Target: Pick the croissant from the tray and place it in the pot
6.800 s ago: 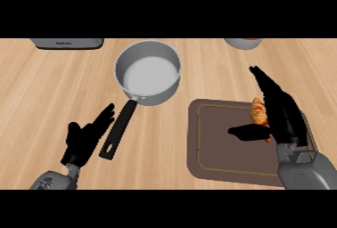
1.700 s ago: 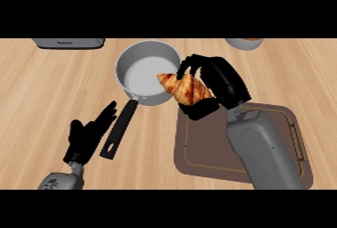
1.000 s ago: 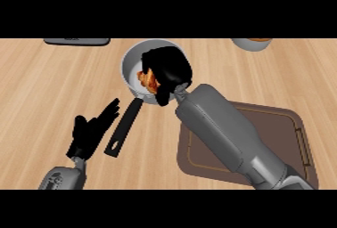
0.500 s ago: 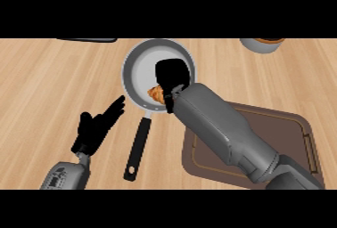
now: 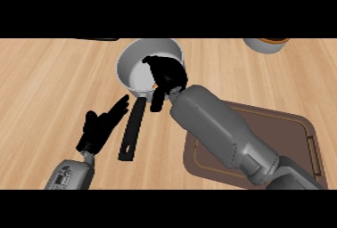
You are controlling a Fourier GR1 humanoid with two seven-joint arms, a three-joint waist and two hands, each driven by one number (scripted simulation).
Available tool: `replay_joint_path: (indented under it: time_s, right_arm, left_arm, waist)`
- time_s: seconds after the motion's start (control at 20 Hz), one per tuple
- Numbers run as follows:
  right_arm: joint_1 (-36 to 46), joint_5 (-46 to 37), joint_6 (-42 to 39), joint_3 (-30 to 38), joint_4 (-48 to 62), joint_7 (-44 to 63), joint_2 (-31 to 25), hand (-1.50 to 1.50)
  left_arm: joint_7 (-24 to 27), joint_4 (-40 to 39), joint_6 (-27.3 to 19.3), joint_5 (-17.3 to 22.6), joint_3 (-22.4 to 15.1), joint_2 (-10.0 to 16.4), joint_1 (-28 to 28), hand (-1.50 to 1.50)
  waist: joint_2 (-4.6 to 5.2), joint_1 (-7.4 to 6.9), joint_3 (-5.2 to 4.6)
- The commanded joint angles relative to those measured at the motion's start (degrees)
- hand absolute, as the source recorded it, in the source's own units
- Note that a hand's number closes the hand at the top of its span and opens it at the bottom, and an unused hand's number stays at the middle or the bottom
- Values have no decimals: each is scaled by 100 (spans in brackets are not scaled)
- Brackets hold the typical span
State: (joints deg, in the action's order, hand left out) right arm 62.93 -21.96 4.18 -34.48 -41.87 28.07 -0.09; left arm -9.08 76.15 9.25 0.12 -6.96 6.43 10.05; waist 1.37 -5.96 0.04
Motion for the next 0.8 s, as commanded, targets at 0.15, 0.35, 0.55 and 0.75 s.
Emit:
replay_joint_path:
  time_s: [0.15, 0.35, 0.55, 0.75]
  right_arm:
    - [1, 1133, 1890, 1005, -596, -655, 9, -150]
    - [-117, 1329, 2971, 1224, -379, -979, 9, -150]
    - [-199, 1775, 3217, 1699, -258, -1915, 9, -150]
    - [-399, 2032, 2784, 2216, -513, -2426, -123, -150]
  left_arm:
    - [-34, 1, -22, -53, -33, -7, -63, 0]
    - [57, -32, 32, 34, 165, 142, -69, 0]
    - [45, 41, -96, 1, 153, 32, -158, 0]
    - [-212, 535, -212, -32, 58, -19, -608, 0]
  waist:
    - [-35, 72, 8]
    - [-50, 210, -1]
    - [-67, 348, 0]
    - [-128, 506, 1]
